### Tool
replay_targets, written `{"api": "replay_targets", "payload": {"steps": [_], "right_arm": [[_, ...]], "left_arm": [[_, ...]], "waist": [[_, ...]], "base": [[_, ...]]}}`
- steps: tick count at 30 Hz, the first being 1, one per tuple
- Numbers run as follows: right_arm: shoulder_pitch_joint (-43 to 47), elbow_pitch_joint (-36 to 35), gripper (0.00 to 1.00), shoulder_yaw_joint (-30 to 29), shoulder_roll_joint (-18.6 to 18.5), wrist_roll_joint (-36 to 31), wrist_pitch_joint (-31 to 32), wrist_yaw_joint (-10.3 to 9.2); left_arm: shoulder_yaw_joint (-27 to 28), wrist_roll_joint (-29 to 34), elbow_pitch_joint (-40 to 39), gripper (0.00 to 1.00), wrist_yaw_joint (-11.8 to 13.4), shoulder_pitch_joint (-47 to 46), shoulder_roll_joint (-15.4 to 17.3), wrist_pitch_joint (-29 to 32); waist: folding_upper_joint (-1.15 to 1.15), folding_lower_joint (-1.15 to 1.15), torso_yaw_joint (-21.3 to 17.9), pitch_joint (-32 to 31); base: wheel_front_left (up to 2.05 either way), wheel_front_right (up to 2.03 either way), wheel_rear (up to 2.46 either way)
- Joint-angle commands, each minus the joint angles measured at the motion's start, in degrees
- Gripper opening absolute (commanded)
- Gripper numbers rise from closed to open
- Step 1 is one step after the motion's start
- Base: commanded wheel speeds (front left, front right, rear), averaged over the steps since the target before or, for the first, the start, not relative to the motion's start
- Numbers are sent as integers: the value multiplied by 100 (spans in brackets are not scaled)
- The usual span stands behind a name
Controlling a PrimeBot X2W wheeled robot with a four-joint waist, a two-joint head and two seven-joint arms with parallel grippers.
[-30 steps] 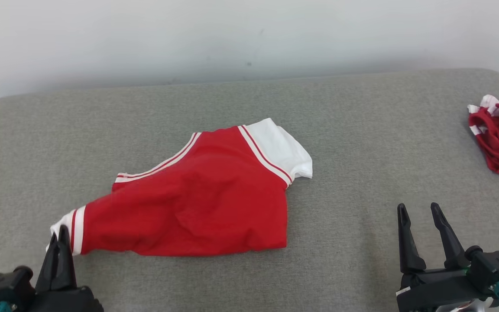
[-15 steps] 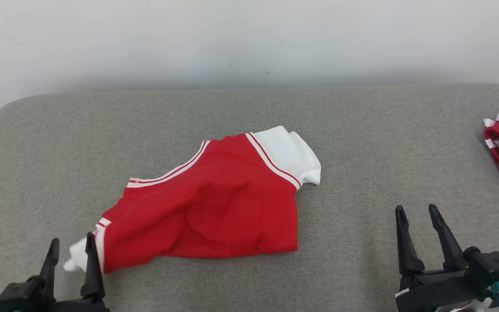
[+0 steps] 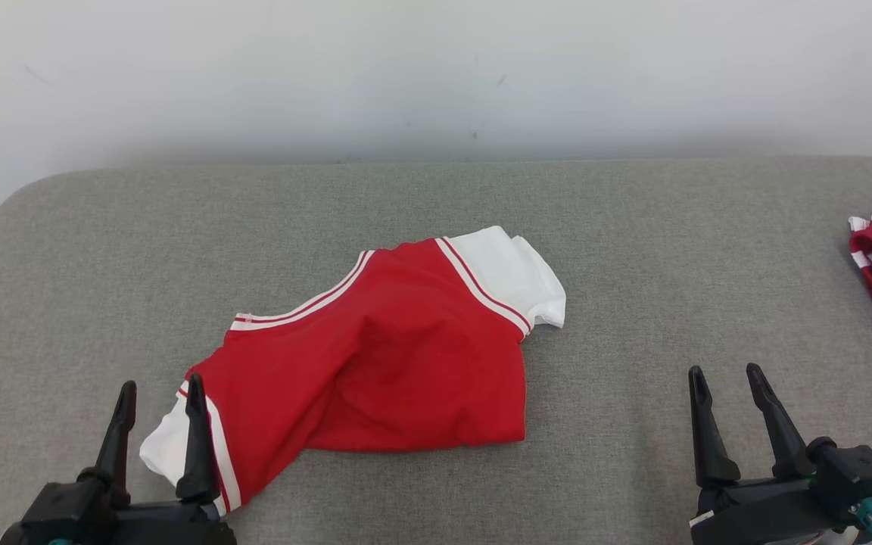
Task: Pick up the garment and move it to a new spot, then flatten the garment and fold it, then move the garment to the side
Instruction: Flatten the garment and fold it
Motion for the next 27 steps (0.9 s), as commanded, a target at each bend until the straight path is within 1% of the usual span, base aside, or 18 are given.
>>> {"api": "replay_targets", "payload": {"steps": [1,10,15,18,22,26,27], "right_arm": [[65,6,100,11,-26,45,-28,-15],[57,46,100,-1,-43,34,-28,-15],[-105,181,100,73,-169,45,-10,-15],[-375,301,100,187,-312,28,65,-15],[-922,583,100,384,-510,-8,185,-15],[-1598,1037,100,576,-732,-49,342,-15],[-1758,1154,100,617,-763,-69,376,-15]], "left_arm": [[73,36,-15,100,-43,98,-51,-10],[367,318,-36,100,-295,160,-313,-11],[421,399,16,100,-441,128,-400,-12],[426,422,44,100,-489,80,-426,-11],[351,419,43,100,-483,52,-448,-11],[250,362,112,100,-536,-72,-458,-11],[216,314,125,100,-515,-96,-460,-11]], "waist": [[0,0,7,-2],[0,0,53,1],[0,0,188,-3],[0,0,309,27],[0,0,516,118],[0,0,797,289],[0,0,867,334]], "base": [[0,0,0],[0,0,0],[0,0,0],[0,0,0],[0,0,0],[0,0,0],[0,0,0]]}}
